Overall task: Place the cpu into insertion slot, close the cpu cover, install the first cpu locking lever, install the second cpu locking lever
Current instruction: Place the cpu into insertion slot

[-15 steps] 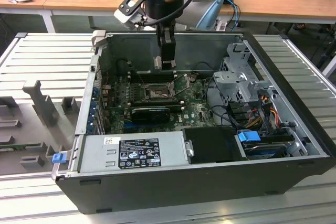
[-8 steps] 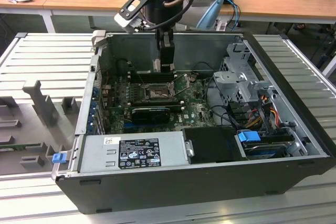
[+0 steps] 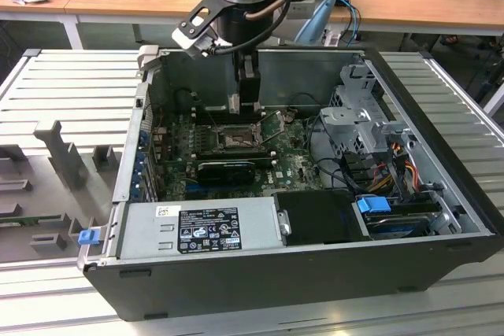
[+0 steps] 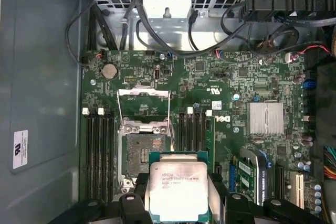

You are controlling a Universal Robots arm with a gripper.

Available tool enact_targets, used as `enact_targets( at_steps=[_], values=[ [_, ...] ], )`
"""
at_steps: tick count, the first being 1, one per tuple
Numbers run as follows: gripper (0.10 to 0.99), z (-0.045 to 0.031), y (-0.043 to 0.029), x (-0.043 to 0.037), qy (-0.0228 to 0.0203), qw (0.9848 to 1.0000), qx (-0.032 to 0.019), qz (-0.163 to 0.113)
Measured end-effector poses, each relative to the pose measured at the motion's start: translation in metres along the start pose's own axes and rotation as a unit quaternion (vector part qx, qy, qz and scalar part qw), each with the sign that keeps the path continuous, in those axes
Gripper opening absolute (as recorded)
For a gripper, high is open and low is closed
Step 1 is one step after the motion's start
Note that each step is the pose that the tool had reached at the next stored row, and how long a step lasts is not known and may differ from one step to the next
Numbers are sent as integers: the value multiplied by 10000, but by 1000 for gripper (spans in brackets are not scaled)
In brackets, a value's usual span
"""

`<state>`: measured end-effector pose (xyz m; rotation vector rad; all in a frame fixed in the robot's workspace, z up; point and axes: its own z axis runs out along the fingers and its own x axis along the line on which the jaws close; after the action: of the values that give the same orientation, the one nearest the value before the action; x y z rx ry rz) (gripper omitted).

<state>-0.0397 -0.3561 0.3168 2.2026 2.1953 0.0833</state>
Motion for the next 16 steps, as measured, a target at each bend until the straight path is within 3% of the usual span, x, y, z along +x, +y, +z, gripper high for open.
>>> enact_targets(
  at_steps=[1,3,5,6,8,9,13,16],
  values=[
    [529,23,0,0,0,10000,20,-1],
    [529,48,-3,0,0,9999,116,2],
    [529,60,-3,0,3,9997,248,4],
    [529,82,-3,-1,3,9996,275,4],
    [529,133,-4,-1,3,9996,268,5],
    [529,136,-4,-2,1,9997,237,4],
    [529,157,-8,-1,1,10000,35,-11],
    [529,219,-17,14,2,10000,37,-70]
  ],
)
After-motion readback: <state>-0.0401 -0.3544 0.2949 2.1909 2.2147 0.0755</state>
